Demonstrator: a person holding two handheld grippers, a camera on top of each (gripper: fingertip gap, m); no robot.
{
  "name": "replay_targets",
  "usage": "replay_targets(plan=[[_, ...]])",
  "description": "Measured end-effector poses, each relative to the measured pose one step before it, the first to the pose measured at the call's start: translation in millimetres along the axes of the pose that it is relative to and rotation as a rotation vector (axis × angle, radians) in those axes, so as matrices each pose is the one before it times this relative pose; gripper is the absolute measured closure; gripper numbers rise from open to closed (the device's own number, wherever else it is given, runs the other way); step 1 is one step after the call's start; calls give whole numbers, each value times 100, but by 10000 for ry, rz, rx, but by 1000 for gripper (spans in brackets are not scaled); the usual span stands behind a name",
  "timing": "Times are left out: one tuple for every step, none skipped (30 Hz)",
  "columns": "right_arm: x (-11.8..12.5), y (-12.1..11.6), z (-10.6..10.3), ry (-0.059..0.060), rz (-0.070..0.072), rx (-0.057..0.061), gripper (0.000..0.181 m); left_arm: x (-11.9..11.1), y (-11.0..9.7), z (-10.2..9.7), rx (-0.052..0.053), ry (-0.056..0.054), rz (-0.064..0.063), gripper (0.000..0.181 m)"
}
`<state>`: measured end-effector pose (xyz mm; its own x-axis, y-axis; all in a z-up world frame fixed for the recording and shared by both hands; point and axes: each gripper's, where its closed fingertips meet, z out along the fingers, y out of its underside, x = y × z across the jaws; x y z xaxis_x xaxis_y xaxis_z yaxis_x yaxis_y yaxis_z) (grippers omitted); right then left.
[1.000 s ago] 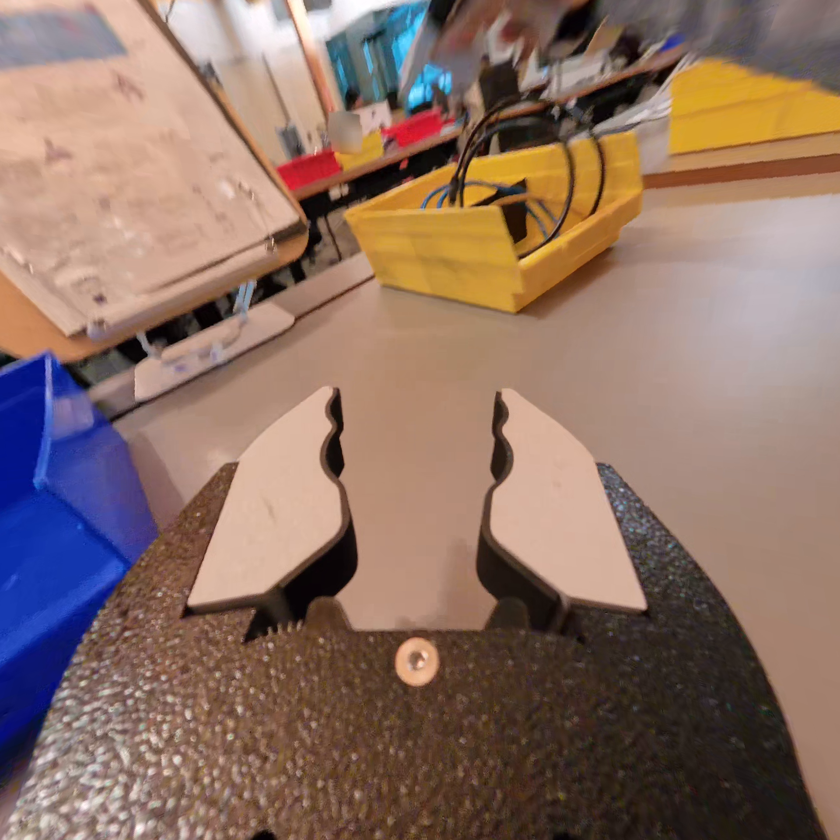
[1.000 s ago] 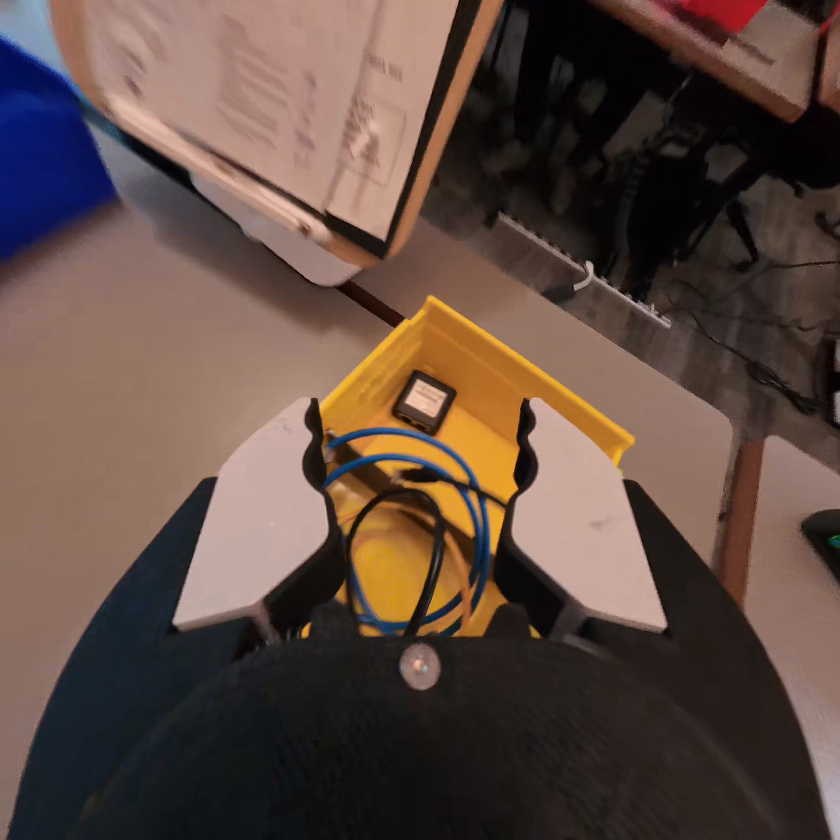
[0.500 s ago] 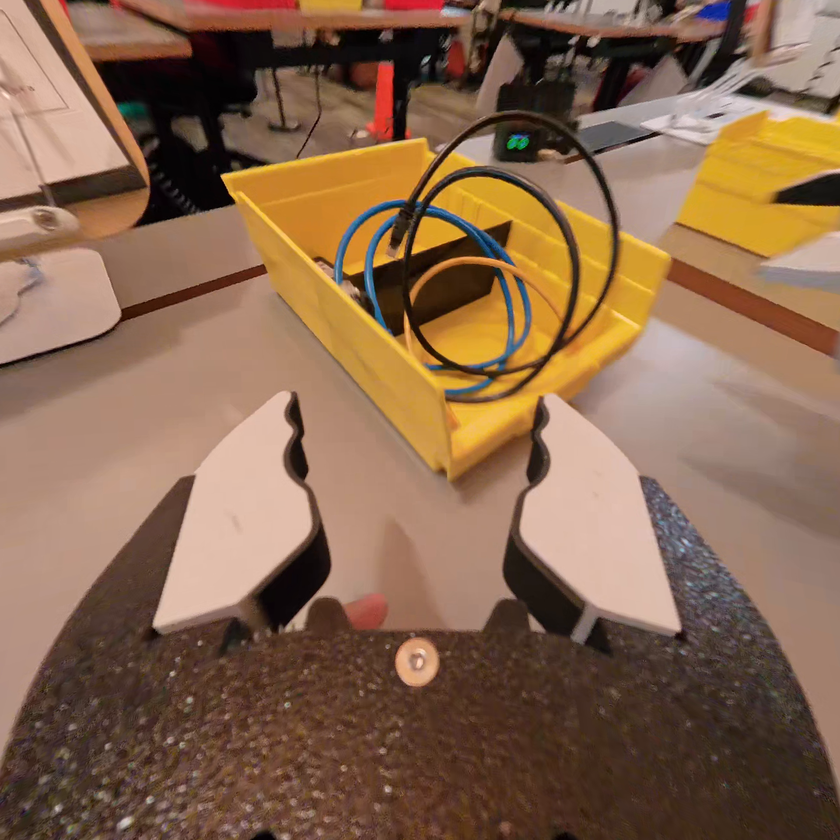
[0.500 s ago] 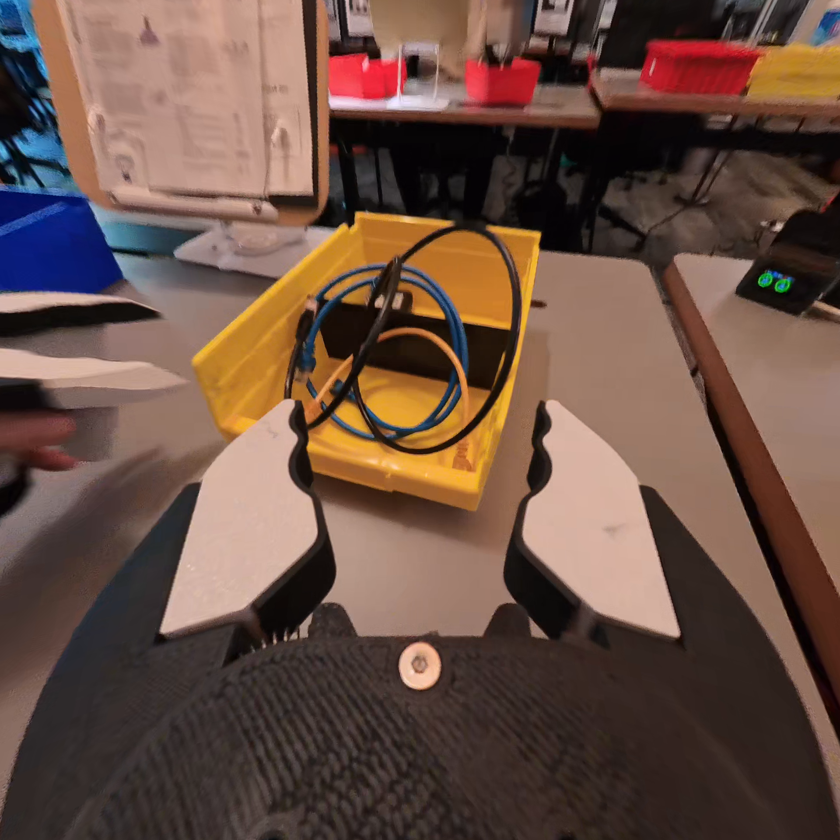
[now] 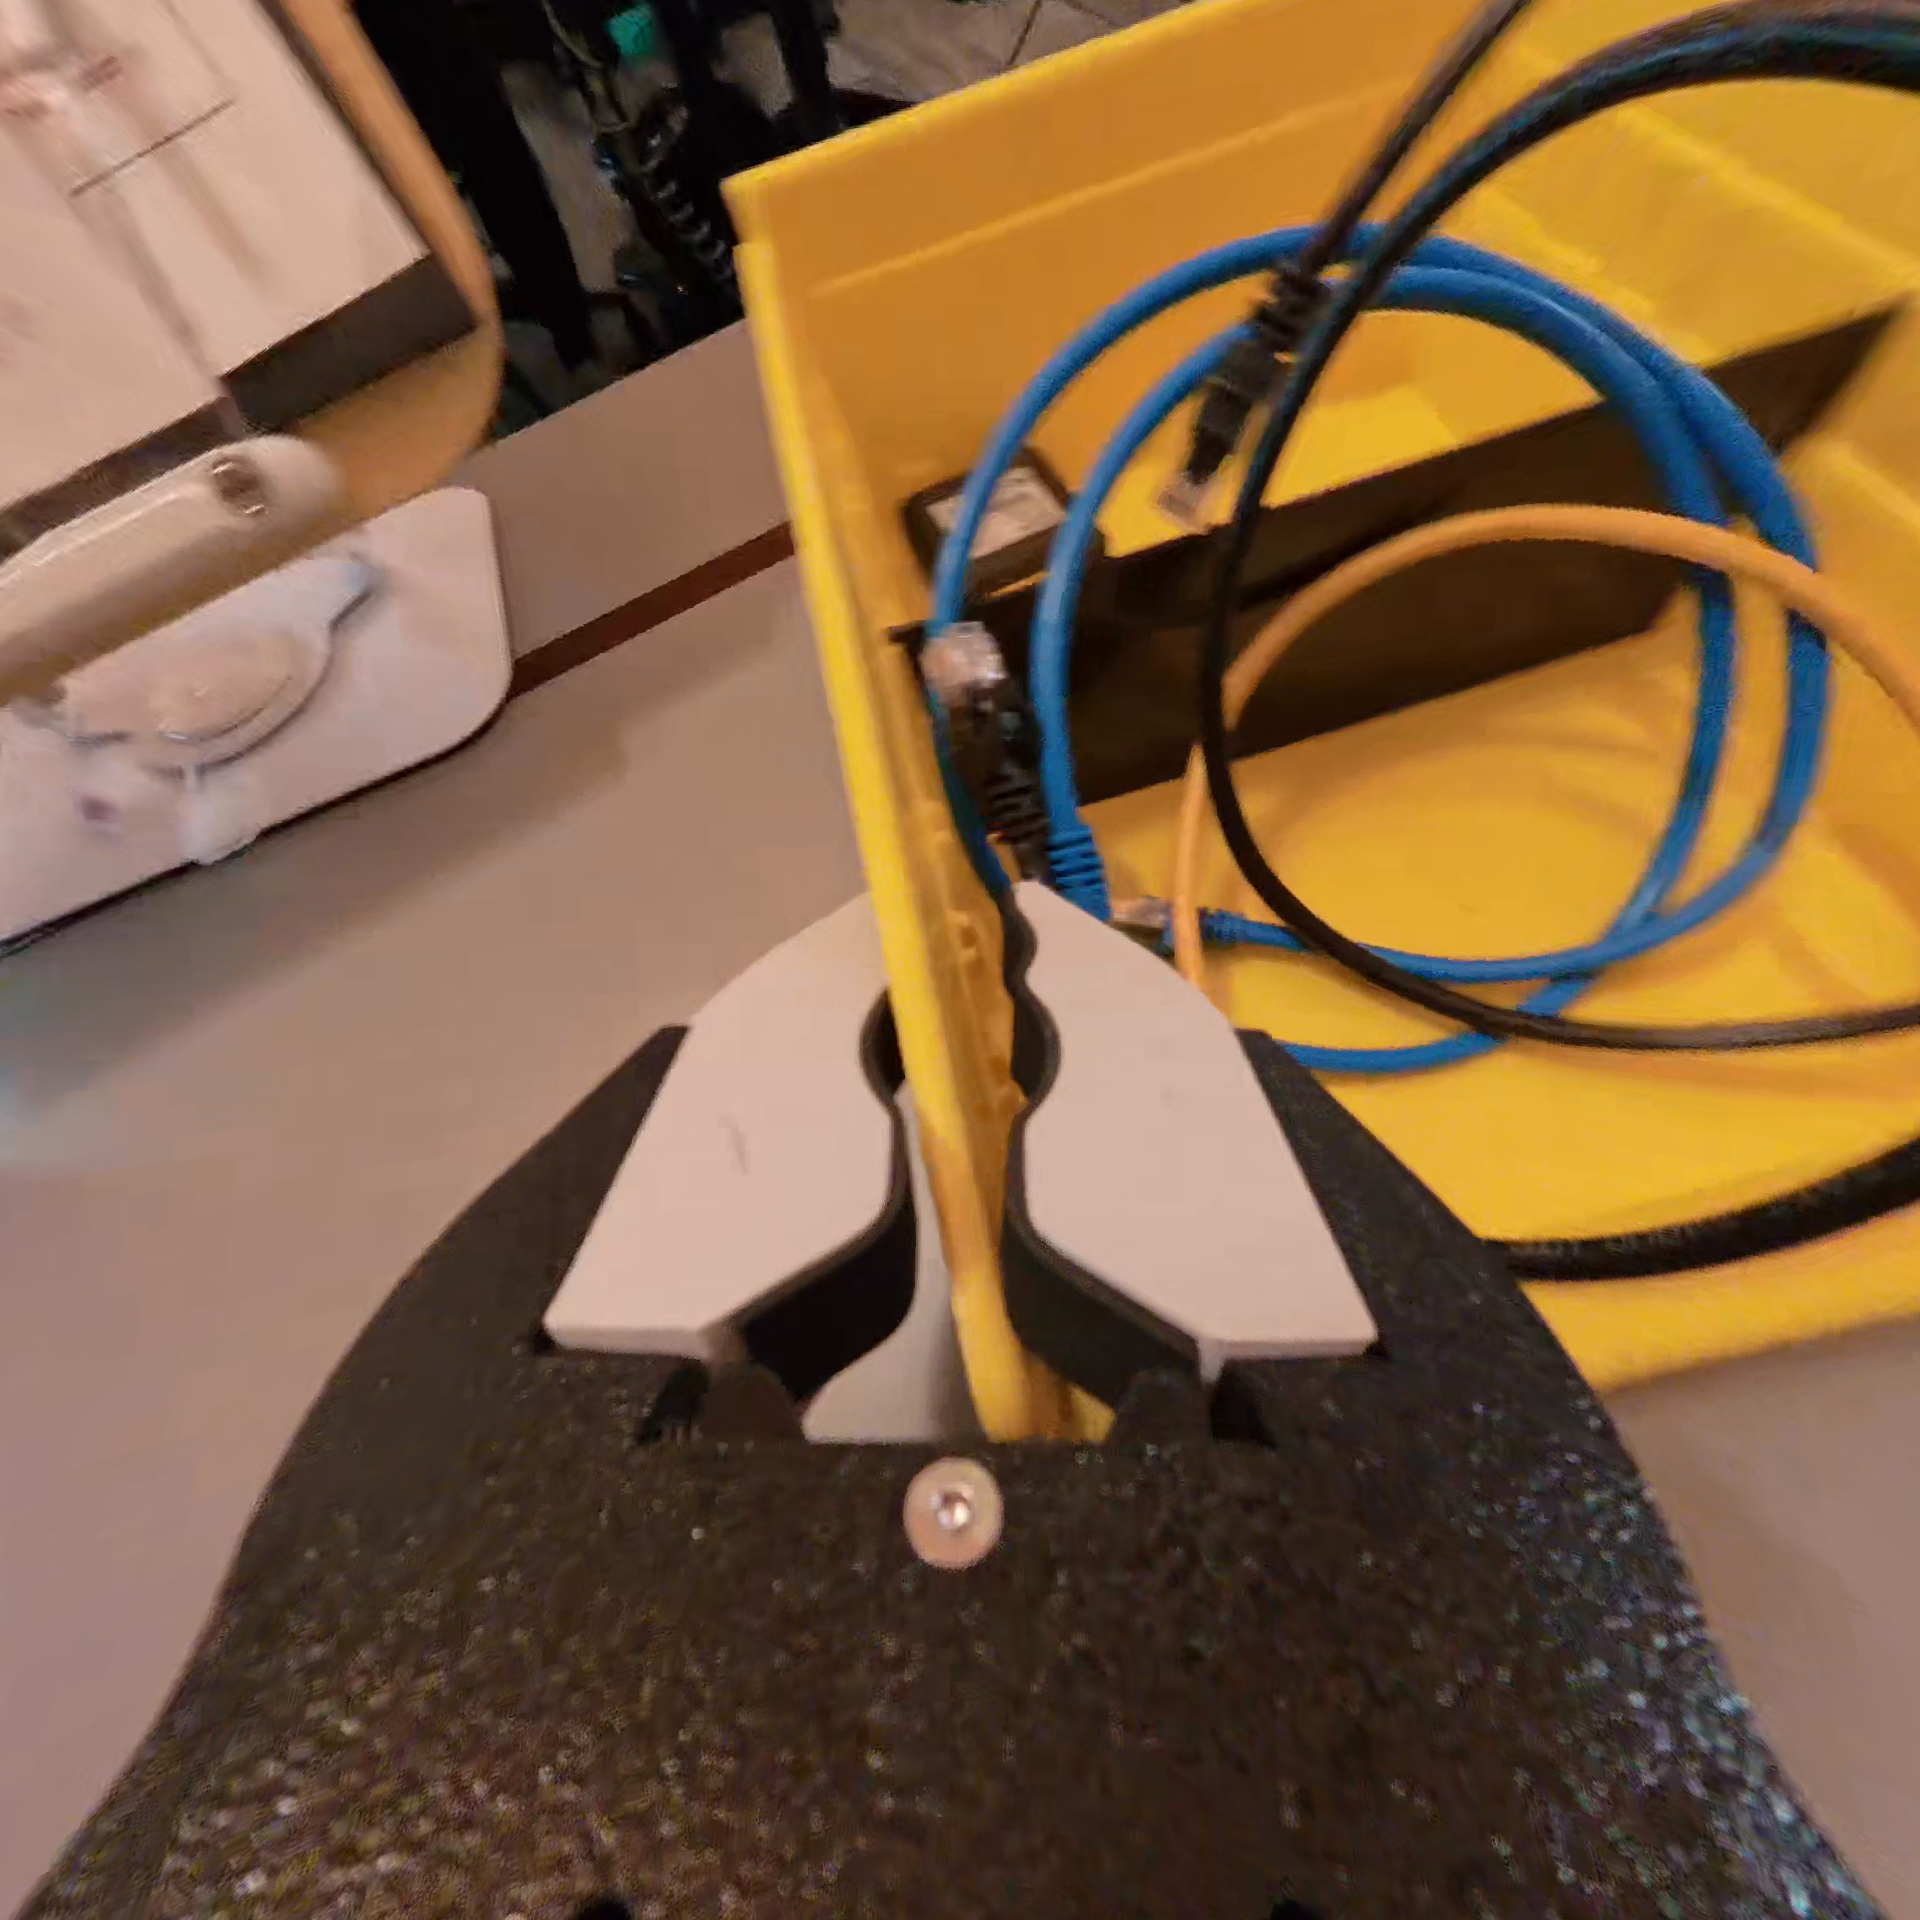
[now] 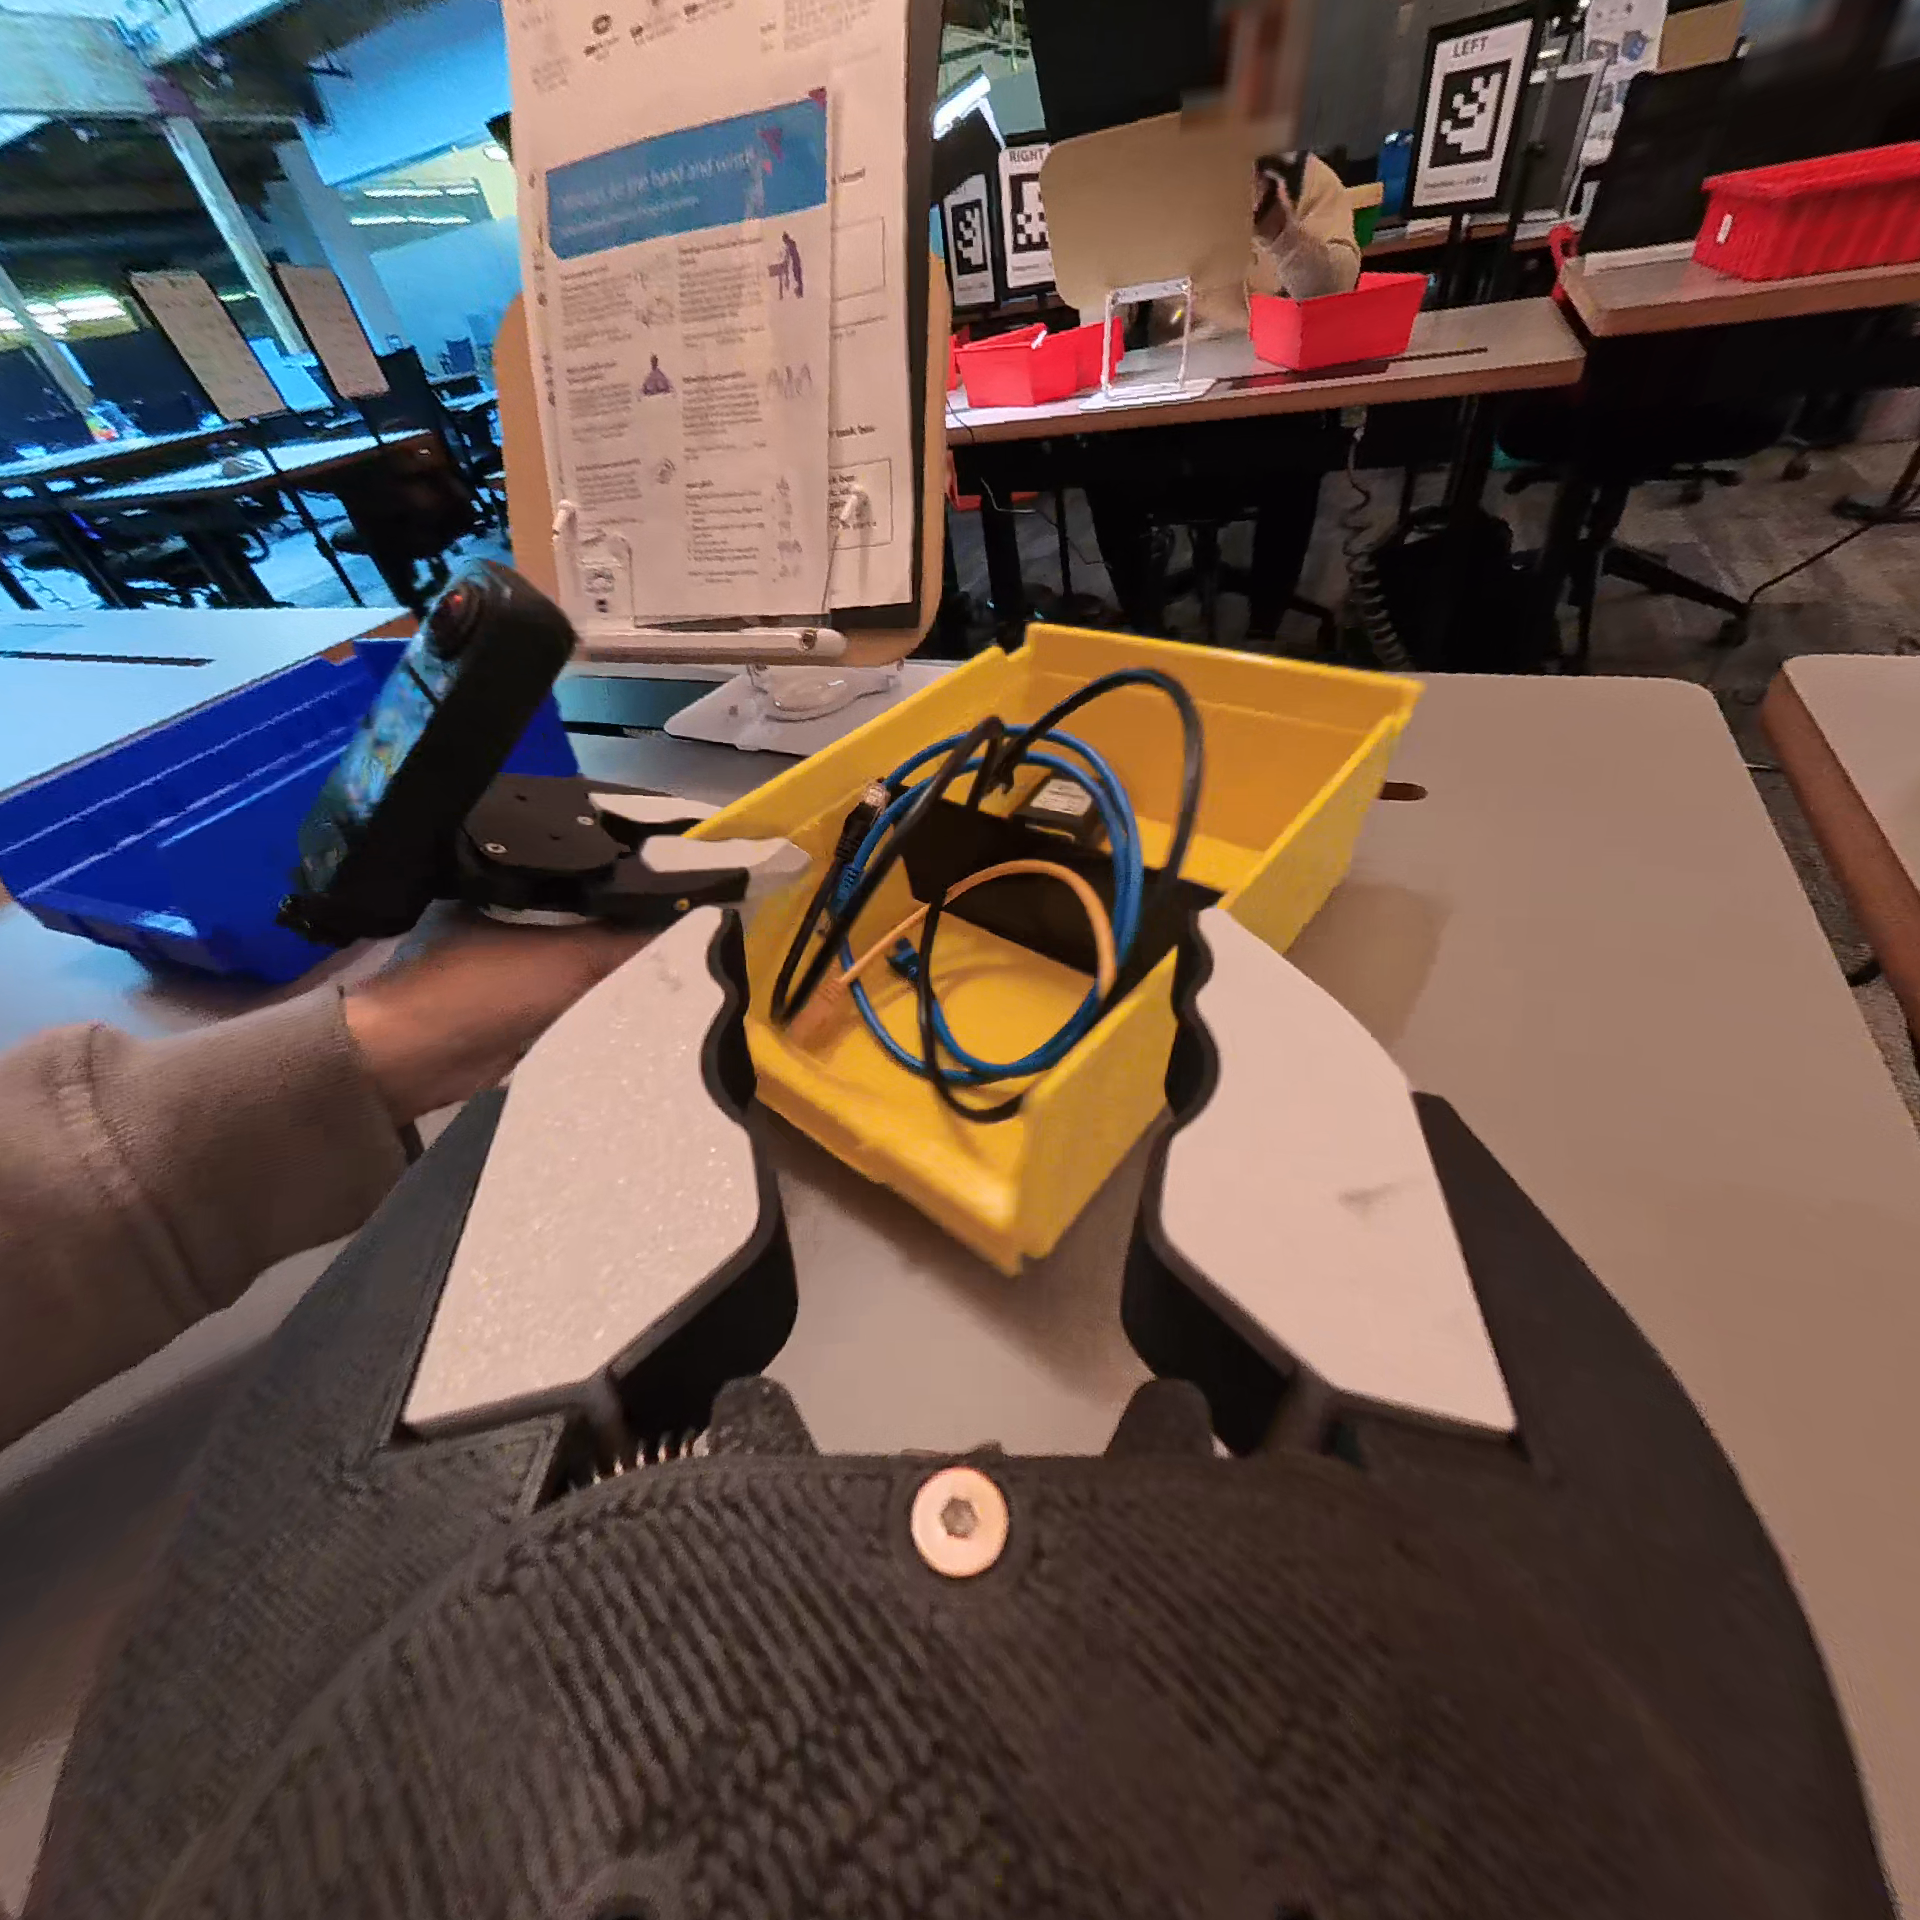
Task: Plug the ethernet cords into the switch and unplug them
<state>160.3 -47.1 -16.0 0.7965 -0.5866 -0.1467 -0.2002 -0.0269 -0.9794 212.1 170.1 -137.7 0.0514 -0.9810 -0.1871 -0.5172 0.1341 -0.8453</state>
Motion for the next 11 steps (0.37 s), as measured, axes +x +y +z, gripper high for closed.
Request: replay_targets(plan=[[-323, -136, -117, -134, -36, -13, 104, -991, 356, -428, 87, 180, 52, 173], [-306, -219, -173, -94, -88, 12, 105, -702, 512, -600, 60, 318, 245, 173], [-260, -313, -200, -50, -148, 72, 105, -592, 637, -863, 67, 309, 22, 173], [-178, -338, -197, -10, -171, 111, 106, -636, 830, -1108, 9, 238, 10, 173], [-97, -309, -159, 25, -148, 114, 107, -654, 917, -1346, 7, 214, 83, 173], [-34, -232, -69, 40, -80, 98, 108, -616, 1060, -1554, -32, 222, 84, 173], [-59, -141, 53, 5, -3, 74, 109, -497, 1192, -1760, -67, 265, 49, 173], [-148, -9, 182, -55, 51, 38, 109, -376, 1312, -1921, -94, 304, 102, 173], [-243, 163, 342, -115, 81, -15, 109, -251, 1454, -2023, -145, 360, 186, 173], [-283, 359, 475, -128, 95, -100, 109, -114, 1521, -2135, -136, 392, 194, 173], [-326, 519, 609, -100, 84, -195, 108, -95, 1563, -2248, -104, 315, 178, 173]])
